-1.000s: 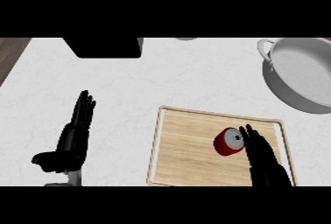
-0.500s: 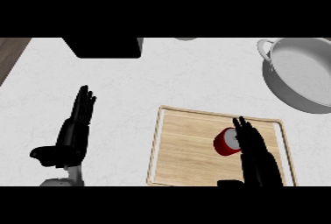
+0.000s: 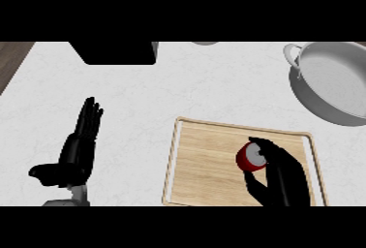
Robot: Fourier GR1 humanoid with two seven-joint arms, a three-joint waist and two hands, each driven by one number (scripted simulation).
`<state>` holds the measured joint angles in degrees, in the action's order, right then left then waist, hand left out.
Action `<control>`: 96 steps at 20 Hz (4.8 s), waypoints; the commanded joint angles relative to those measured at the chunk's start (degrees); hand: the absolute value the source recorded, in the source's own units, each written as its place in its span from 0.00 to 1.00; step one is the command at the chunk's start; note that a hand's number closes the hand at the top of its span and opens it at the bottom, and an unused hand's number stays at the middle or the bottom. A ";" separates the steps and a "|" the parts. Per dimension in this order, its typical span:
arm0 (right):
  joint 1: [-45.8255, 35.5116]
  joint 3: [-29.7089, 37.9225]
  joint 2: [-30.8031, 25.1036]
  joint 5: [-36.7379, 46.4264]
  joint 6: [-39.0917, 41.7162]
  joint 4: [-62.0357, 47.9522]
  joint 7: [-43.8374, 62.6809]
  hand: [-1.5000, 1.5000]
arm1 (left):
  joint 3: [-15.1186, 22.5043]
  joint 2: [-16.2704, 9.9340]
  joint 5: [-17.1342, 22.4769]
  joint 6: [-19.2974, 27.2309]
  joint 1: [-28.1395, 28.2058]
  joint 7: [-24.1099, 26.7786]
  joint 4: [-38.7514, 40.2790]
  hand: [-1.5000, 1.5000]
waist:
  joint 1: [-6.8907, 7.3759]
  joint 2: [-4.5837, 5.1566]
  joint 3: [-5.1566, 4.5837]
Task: Pick the can from the tray and place it in the pot
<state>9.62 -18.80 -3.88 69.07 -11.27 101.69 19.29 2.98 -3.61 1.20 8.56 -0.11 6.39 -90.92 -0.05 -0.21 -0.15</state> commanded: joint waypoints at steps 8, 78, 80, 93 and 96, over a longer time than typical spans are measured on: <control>-1.33 -1.69 1.90 6.31 -4.18 0.16 0.55 1.00 | -1.09 -0.22 -0.13 -1.18 2.94 0.81 -2.24 0.50 | 0.14 0.14 0.15; -60.77 55.43 -29.76 0.63 -16.07 -94.48 17.50 0.00 | 1.70 2.28 -1.37 -1.43 -2.21 -0.61 -0.17 0.50 | 2.99 1.66 0.47; -59.26 58.21 -29.31 -2.77 -19.69 -91.95 9.90 0.00 | 0.25 1.48 -1.04 -0.71 -3.03 -2.61 -1.68 0.50 | 2.85 1.58 0.56; -57.19 75.27 -25.56 -27.73 -37.14 -76.25 -18.79 0.00 | 0.40 1.04 -1.73 -1.16 -0.78 -0.50 -0.74 0.50 | 1.60 1.01 0.49; -54.46 77.49 -26.89 -32.86 -34.89 -76.10 -25.29 0.00 | 0.60 2.52 -1.75 -0.65 -1.15 1.48 1.59 0.50 | 1.25 0.93 0.37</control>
<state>-47.55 55.03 -29.92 42.81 -46.53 24.23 1.58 3.28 -1.87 -0.26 7.76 -1.16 6.19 -90.92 1.48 0.75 0.30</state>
